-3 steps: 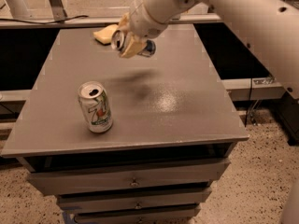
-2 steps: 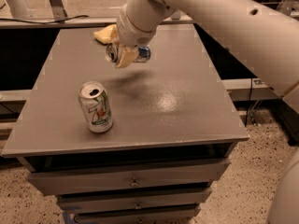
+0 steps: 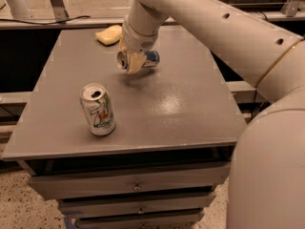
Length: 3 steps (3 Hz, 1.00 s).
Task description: Knock redbull can over
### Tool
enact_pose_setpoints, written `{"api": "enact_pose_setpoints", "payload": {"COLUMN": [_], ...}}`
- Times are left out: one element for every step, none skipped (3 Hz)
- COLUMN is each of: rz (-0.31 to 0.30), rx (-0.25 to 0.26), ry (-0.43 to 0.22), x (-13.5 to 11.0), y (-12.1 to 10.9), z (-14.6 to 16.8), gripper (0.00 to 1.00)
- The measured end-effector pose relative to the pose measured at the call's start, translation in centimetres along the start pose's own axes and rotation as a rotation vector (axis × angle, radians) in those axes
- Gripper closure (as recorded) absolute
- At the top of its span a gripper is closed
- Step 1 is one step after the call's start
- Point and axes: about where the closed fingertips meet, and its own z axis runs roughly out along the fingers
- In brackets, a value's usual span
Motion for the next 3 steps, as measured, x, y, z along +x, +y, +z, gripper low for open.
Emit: {"api": "enact_pose_setpoints", "payload": {"rz": [0.025, 0.053, 0.100], "rx": [-0.035, -0.071, -0.111], "ry": [0.042, 0.080, 0.068], "x": [3.0, 6.1, 8.1], "y": [0.0, 0.5, 0.8], "z": [1.2, 2.0, 2.1], "gripper": [1.00, 1.00, 0.84]}}
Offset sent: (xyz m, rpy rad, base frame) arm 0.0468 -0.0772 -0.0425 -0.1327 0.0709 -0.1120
